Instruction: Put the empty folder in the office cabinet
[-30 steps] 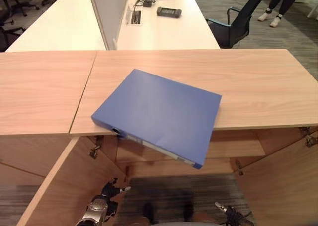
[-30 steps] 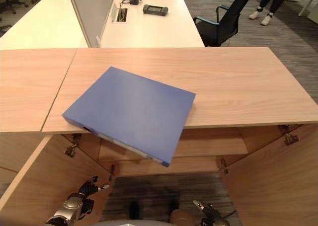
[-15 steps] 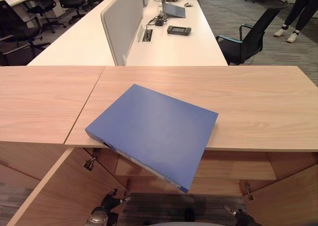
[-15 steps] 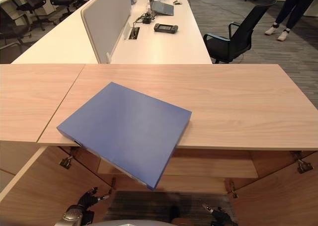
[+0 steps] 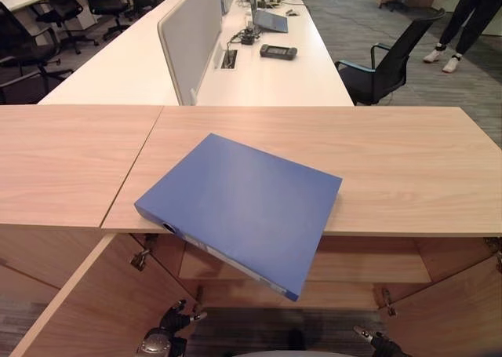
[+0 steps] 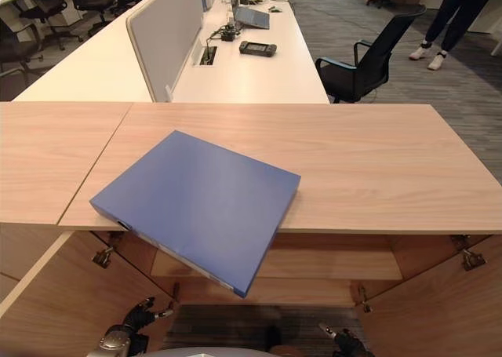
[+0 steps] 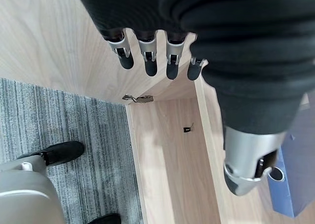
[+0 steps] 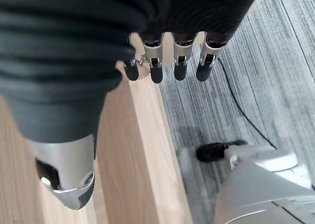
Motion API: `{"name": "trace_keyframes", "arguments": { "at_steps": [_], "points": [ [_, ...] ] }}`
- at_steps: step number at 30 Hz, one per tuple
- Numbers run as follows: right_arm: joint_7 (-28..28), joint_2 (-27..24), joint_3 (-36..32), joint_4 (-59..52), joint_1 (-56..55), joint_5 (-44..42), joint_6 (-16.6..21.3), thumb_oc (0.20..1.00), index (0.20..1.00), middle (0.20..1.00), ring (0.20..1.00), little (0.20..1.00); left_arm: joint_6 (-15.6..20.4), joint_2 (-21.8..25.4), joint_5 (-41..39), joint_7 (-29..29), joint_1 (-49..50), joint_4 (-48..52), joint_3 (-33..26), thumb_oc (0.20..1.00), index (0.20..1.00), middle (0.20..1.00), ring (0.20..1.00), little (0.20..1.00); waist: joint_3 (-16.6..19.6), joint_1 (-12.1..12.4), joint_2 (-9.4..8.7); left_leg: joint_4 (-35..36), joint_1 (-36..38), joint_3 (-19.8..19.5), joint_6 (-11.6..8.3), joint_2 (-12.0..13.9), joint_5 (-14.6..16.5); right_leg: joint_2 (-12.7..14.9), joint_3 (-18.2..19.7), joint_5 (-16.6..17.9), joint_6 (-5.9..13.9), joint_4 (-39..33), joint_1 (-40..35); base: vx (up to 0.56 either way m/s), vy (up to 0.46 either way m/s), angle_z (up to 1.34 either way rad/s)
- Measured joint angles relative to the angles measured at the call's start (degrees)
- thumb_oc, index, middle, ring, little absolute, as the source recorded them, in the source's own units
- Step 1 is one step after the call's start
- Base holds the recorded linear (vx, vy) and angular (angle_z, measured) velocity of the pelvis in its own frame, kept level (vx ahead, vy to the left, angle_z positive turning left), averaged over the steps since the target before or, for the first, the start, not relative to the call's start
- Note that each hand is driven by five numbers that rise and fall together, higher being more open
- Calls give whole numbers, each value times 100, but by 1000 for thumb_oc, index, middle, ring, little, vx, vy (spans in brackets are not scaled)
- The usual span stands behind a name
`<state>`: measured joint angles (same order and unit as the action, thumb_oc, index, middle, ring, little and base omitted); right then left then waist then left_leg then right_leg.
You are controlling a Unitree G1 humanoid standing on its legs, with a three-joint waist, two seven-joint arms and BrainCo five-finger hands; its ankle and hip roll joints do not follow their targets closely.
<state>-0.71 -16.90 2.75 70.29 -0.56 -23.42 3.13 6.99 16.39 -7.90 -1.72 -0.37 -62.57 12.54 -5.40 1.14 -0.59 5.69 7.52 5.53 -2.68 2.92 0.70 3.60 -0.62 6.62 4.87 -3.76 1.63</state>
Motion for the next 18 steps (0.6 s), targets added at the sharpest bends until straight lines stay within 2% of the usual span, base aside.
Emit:
{"name": "trace_keyframes", "arguments": {
  "at_steps": [1, 3, 4, 5, 6, 7, 8, 9, 11, 12, 13, 14, 18],
  "points": [
    [5, 13, 0, -3, 47, -3, 0, 1000, 1000, 1000, 1000, 1000, -1, 34, -1, -2, -26, 1, 14, 1000, 1000, 1000, 1000, 1000, -16, 1, -28, -14, -59, 31, 21, -31, -27, 16, -20, 52, 20, -15, 40, -387, 10, -25],
    [-4, -15, 104, 19, 345, -15, 11, 1000, 1000, 1000, 1000, 1000, -9, 80, -6, -3, -199, 27, 89, 1000, 1000, 1000, 1000, 1000, -149, 46, -21, -195, -395, 204, 195, -31, -116, 48, 12, 536, 552, 30, 435, -234, -10, -30],
    [-5, -39, 103, 15, 580, -18, 39, 1000, 1000, 1000, 1000, 1000, -20, 3, -10, -10, -358, 57, 65, 1000, 1000, 1000, 1000, 1000, -317, 78, 266, -107, -507, 185, 342, 216, -237, -70, -44, 219, 868, 701, 646, -89, -85, -10],
    [3, -35, 109, 11, 618, -18, 40, 1000, 1000, 1000, 1000, 1000, -13, -21, -10, -5, -433, 79, 73, 1000, 1000, 1000, 1000, 1000, -362, 118, 365, -111, -536, 181, 354, 294, -295, -94, -79, -125, 745, 1256, 675, -90, -83, -8],
    [13, 17, 150, 5, 589, -17, 30, 1000, 1000, 1000, 1000, 1000, 16, -3, -11, -4, -418, 153, 61, 1000, 1000, 1000, 1000, 1000, -369, 251, 406, -149, -471, 208, 350, 338, -305, -50, -7, -648, 738, 2154, 666, -12, -89, -5],
    [31, 83, 189, 3, 509, -17, 34, 1000, 1000, 1000, 1000, 1000, 47, 70, -13, -6, -377, 224, 21, 1000, 1000, 1000, 1000, 1000, -310, 320, 333, -185, -468, 199, 357, 286, -294, 159, 36, -1134, 833, 2607, 380, -6, -46, -9],
    [42, 99, 187, 12, 510, -16, 39, 1000, 1000, 1000, 1000, 1000, 35, 133, -18, -6, -318, 171, 1, 1000, 1000, 1000, 1000, 1000, -287, 365, 233, -184, -448, 169, 335, 211, -309, 320, 53, -1268, 848, 2317, -14, -8, -108, -13],
    [47, 121, 187, 14, 534, -16, 54, 1000, 1000, 1000, 1000, 1000, 27, 212, -18, -11, -204, 158, -108, 1000, 1000, 1000, 1000, 1000, -254, 433, 36, -152, -499, 195, 223, 94, -321, 408, 91, -1320, 756, 1345, -528, -43, -158, -12],
    [47, 92, 184, 0, 583, -13, 53, 1000, 1000, 1000, 1000, 1000, -9, 196, -20, 5, -142, 133, -121, 1000, 1000, 1000, 1000, 1000, -272, 434, 80, -65, -495, 204, 129, 135, -430, 431, 70, -1370, 677, 1145, -607, -106, -257, -5],
    [43, 90, 185, 2, 556, -3, 43, 1000, 1000, 1000, 1000, 1000, 2, 163, -22, 7, -51, 74, -161, 1000, 1000, 1000, 1000, 1000, -271, 436, 87, -58, -466, 215, 34, 148, -519, 451, 77, -1435, 565, 928, -754, -103, -233, -1],
    [54, 90, 212, 11, 346, 43, 29, 1000, 1000, 1000, 1000, 1000, -4, 50, -62, -14, 72, -35, -251, 1000, 1000, 1000, 1000, 1000, -189, 468, 154, -90, -428, 261, -52, 246, -574, 339, 54, -1301, 278, 234, -1075, -86, -218, -9],
    [53, 79, 213, 14, 299, 46, 23, 1000, 1000, 1000, 1000, 1000, -10, 0, -62, -9, 141, -57, -251, 1000, 1000, 1000, 1000, 1000, -145, 493, 242, -88, -456, 273, -100, 340, -607, 239, 54, -1200, 179, 102, -1091, -83, -212, -12],
    [54, -80, 214, 10, -3, 48, -5, 1000, 1000, 1000, 1000, 1000, -14, -235, -88, -17, 327, -98, -250, 1000, 1000, 1000, 1000, 1000, -43, 473, 492, -170, -558, 121, -288, 647, -734, -122, 63, -961, -8, -163, -1192, -113, -205, 6]
  ]
}}
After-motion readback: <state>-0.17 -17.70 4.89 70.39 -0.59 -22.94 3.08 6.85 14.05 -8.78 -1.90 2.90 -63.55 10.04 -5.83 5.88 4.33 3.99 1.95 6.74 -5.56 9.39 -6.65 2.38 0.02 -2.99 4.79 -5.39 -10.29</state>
